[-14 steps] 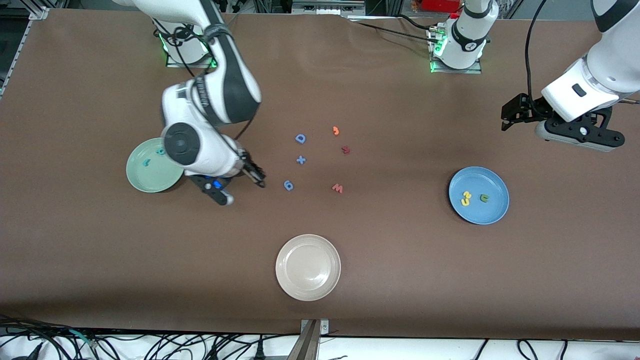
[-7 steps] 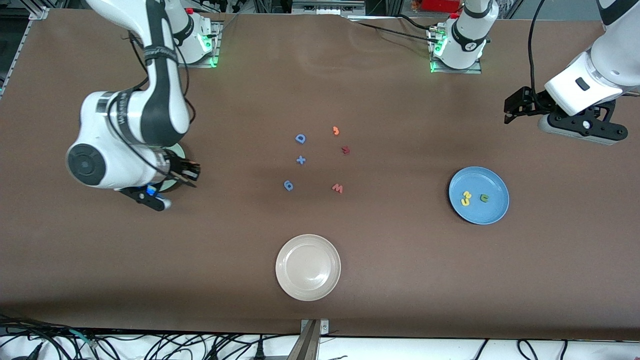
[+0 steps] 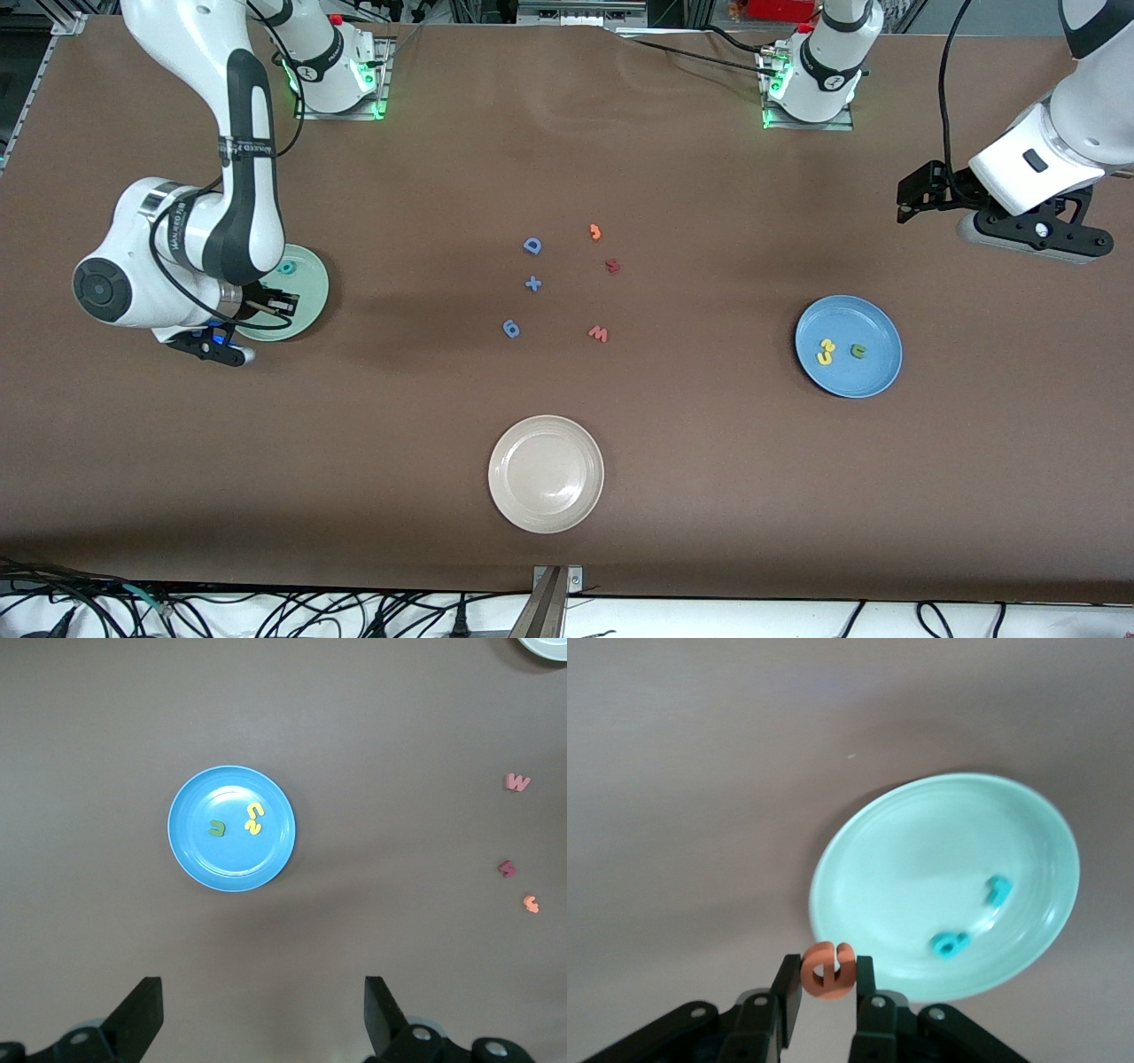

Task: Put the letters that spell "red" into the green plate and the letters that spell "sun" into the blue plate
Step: 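Carry the orange e to the green plate and open the right gripper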

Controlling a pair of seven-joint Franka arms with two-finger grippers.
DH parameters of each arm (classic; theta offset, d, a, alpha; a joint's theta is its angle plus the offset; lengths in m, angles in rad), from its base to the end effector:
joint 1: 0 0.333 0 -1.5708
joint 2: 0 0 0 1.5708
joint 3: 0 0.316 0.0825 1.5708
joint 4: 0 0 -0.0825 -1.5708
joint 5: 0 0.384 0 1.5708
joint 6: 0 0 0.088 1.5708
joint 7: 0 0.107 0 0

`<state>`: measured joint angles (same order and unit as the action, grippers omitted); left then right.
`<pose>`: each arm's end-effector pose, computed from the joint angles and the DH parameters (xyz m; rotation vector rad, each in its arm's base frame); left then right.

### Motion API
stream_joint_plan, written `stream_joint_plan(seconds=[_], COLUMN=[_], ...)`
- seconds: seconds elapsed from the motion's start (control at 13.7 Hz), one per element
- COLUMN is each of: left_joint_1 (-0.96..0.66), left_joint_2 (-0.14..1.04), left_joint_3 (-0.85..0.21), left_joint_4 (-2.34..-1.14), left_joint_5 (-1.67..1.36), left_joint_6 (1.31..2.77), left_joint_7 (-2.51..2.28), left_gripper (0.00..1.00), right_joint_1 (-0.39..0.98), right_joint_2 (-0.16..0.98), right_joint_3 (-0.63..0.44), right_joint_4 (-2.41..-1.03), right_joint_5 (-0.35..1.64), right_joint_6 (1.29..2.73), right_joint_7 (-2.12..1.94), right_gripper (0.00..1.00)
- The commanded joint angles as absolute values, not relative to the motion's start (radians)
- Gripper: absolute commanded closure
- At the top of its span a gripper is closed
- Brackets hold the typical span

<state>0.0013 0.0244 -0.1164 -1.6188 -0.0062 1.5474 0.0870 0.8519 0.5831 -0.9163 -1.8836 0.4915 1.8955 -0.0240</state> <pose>0.5528 -0.0638 0.5866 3.1144 -0.3157 -0.1500 0.5906 0.0260 0.2776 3.0663 -0.4128 -0.4606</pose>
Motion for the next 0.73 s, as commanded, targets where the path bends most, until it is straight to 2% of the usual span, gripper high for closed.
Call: stream_joint_plan(seconds=[0.0,0.22,0.44,0.66], left_joint_1=[-0.002,-0.005,-0.012,-0.009], left_joint_2=[0.015,0.023,0.023,0.023], left_joint_3=[-0.124,-0.118,-0.12,-0.118], left_joint_4=[-1.609,-1.591,-1.591,-1.591], left_joint_5=[0.012,0.003,0.009,0.011], left_joint_6=[1.511,1.511,1.511,1.511], left_joint_7=[0.095,0.097,0.095,0.097], left_gripper=[0.0,0.0,0.0,0.0], right_joint_1=[0.83,0.819,0.819,0.816], right_joint_2=[0.574,0.615,0.655,0.67], right_joint_3=[-0.92,-0.92,-0.908,-0.888], right_joint_4=[-1.986,-2.039,-2.066,-2.08], right_joint_5=[0.54,0.647,0.676,0.701], right_joint_6=[2.008,2.049,2.138,2.154], right_joint_7=[-0.153,-0.282,-0.304,-0.313], right_gripper=[0.87,0.86,0.85,0.83])
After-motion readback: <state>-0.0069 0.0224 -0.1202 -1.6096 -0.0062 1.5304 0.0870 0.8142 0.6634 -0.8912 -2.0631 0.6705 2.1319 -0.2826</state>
